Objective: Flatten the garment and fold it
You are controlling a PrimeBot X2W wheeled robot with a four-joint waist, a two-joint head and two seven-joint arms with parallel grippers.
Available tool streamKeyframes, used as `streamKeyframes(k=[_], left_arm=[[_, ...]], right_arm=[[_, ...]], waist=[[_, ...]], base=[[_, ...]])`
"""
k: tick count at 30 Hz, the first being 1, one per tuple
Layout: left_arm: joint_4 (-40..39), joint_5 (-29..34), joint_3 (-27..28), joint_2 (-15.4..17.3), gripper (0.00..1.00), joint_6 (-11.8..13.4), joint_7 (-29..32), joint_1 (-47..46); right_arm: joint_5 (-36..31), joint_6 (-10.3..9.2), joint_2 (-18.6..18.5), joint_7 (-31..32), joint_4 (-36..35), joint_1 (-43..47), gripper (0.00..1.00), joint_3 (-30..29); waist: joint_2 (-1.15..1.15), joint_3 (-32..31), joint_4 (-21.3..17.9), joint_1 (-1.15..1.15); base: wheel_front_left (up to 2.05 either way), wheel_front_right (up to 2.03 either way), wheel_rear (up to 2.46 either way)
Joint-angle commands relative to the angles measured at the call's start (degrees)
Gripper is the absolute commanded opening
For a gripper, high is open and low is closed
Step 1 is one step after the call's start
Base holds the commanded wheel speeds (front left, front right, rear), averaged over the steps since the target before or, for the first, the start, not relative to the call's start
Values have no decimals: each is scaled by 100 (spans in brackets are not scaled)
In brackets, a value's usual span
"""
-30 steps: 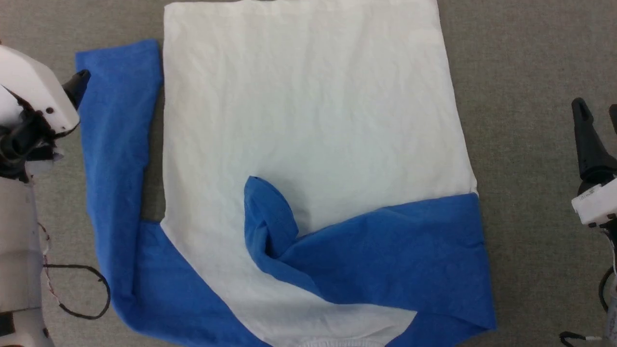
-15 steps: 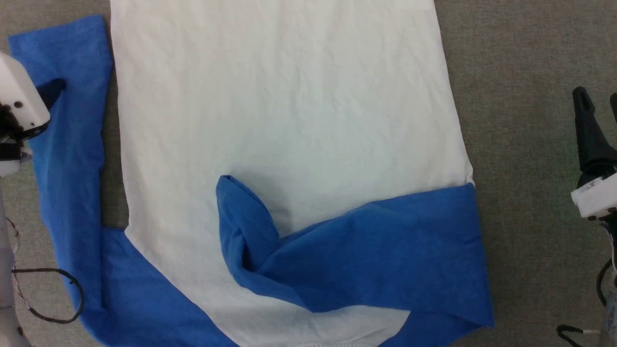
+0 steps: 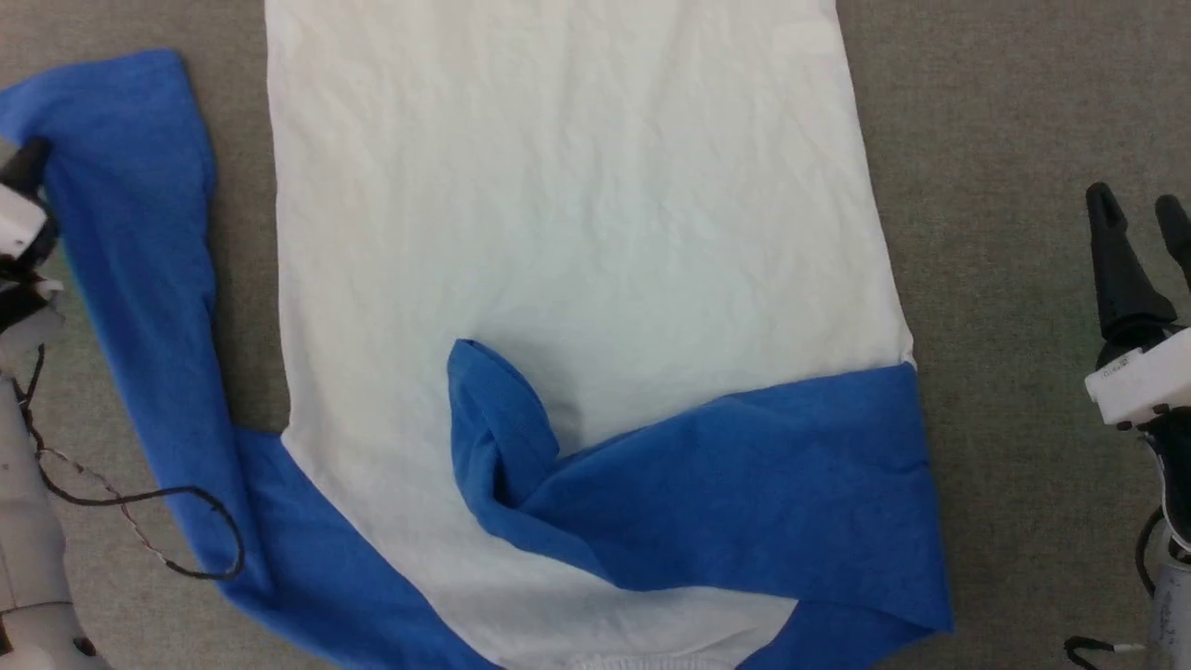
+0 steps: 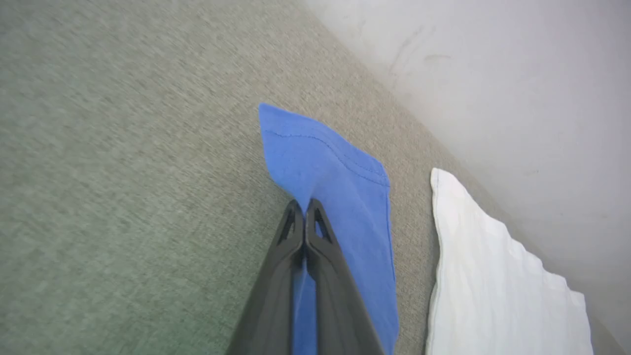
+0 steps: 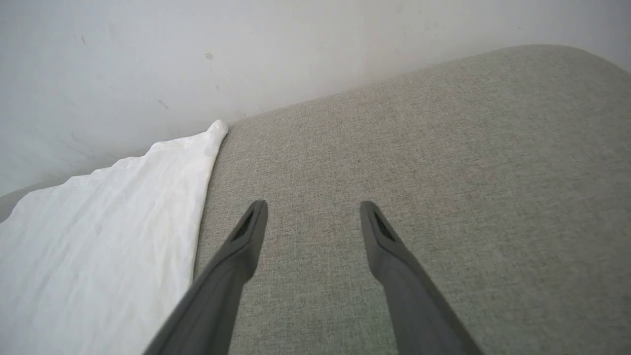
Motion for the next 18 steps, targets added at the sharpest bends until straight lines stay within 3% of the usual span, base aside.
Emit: streamKeyframes(k=[1, 10, 18], left_arm=[[44, -83, 164, 17, 0, -32, -208, 12], [-192, -546, 847, 16, 0, -459, -950, 533], [-1656, -937, 897, -347, 0, -887, -905, 1270]], right_arm=[[76, -4, 14, -63, 58, 44, 100, -2], [164, -4, 14, -147, 374, 466, 100, -121], [358, -4, 14, -290, 584, 676, 100, -68]], waist=[[0, -343, 124, 0], [0, -1239, 411, 0], [0, -1669, 441, 0]], base=[[0, 0, 0], [0, 0, 0], [0, 0, 0]])
